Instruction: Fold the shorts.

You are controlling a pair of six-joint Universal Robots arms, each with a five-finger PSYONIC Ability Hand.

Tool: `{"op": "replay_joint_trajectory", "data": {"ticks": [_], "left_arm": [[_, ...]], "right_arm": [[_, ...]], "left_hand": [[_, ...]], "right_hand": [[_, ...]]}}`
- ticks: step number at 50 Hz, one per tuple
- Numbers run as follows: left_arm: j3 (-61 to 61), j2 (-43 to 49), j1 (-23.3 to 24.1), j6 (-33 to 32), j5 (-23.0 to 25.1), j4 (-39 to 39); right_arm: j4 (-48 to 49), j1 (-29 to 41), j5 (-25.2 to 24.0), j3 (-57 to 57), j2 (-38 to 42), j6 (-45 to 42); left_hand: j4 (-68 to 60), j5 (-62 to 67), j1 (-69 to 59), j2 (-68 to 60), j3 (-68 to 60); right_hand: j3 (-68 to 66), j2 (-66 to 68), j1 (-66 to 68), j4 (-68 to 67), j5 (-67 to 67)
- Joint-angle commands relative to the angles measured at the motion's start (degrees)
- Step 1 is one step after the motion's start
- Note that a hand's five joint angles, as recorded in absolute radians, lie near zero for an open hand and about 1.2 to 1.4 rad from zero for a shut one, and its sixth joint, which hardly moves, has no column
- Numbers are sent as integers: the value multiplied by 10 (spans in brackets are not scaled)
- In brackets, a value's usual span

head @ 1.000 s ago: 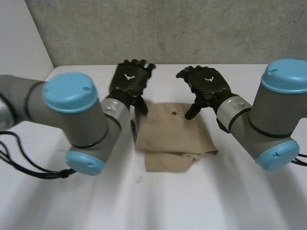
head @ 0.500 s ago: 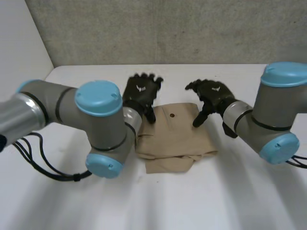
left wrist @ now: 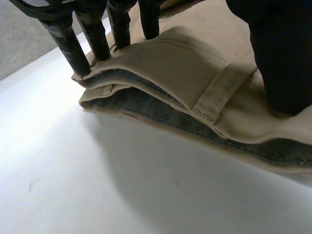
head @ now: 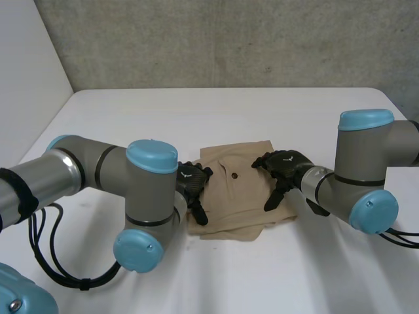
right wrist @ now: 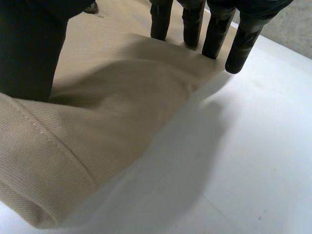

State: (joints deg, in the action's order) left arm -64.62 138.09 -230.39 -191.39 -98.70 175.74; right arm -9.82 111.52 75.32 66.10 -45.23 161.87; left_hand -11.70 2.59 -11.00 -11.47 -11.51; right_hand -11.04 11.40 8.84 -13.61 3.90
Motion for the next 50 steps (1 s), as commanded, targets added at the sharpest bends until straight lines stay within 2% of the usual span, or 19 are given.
{"op": "replay_joint_trajectory", "data": {"ticks": [1, 5, 9, 13, 14, 19, 25, 40, 50], "left_arm": [[-11, -59, 6, -8, 2, 6], [-23, -134, 4, -2, 3, 7], [-46, -226, -3, 3, 0, 9], [-74, -320, -41, 23, -3, 7], [-82, -355, -67, 38, 0, 4], [-99, -429, -125, 72, 5, -40], [-119, -451, -142, 87, 26, -101], [-126, -466, -142, 88, 33, -100], [-136, -459, -147, 89, 32, -72]], "right_arm": [[9, 7, -3, 11, -50, -3], [49, 7, 10, 31, -117, 7], [105, 0, 72, 63, -221, 64], [118, -1, 125, 80, -292, 93], [117, -2, 133, 83, -306, 95], [79, -3, 146, 105, -370, 89], [10, -29, 144, 116, -406, 93], [2, -40, 131, 139, -427, 93], [4, -35, 122, 159, -422, 90]], "left_hand": [[0, -9, -7, -3, -2], [6, -15, -1, 4, 5], [10, -19, 3, 8, 8], [8, -17, 1, 6, 6], [5, -14, -2, 3, 3], [0, -9, -7, -3, -2], [6, -15, -1, 4, 5], [17, -26, 10, 15, 15], [17, -26, 10, 15, 15]], "right_hand": [[10, -14, 12, 36, -39], [10, -14, 12, 36, -39], [10, -14, 12, 36, -39], [10, -14, 12, 36, -39], [10, -14, 12, 36, -39], [10, -14, 12, 36, -39], [10, -14, 12, 36, -39], [10, -14, 12, 36, -39], [10, -14, 12, 36, -39]]}}
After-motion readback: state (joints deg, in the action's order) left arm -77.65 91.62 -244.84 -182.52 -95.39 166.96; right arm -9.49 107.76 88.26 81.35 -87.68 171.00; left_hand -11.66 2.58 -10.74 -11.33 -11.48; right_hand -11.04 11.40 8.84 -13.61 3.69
